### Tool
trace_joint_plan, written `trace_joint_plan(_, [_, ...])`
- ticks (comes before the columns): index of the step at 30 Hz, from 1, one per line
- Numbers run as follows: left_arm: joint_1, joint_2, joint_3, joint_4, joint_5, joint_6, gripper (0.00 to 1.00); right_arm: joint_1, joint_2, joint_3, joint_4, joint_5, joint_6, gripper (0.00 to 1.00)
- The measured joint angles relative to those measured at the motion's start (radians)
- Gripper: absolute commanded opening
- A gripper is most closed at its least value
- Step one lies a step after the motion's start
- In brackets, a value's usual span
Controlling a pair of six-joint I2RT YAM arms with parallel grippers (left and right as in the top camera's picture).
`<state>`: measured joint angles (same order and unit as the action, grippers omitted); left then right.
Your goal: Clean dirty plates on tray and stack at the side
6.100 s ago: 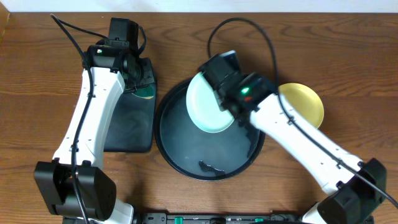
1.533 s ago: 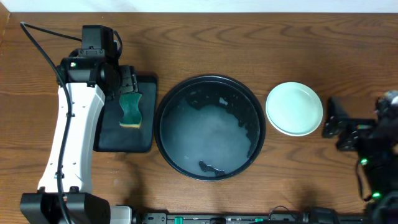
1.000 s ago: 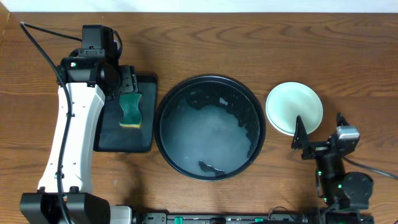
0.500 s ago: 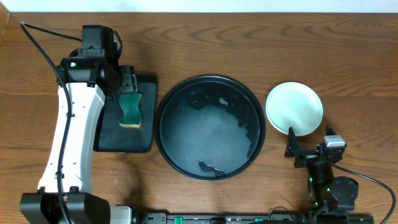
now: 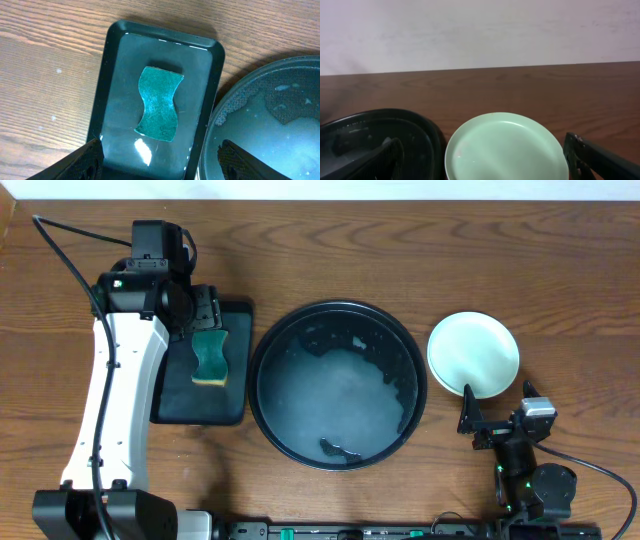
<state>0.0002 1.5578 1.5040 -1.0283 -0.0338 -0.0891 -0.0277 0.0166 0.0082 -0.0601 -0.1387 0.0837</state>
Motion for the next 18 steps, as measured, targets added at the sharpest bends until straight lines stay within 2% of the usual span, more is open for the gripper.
trace_joint_plan(18, [0.0, -0.037, -0.014, 0.032, 0.0, 0.001, 0.74, 0.0, 0.0, 0.0, 0.0, 0.0, 0.003, 0.99])
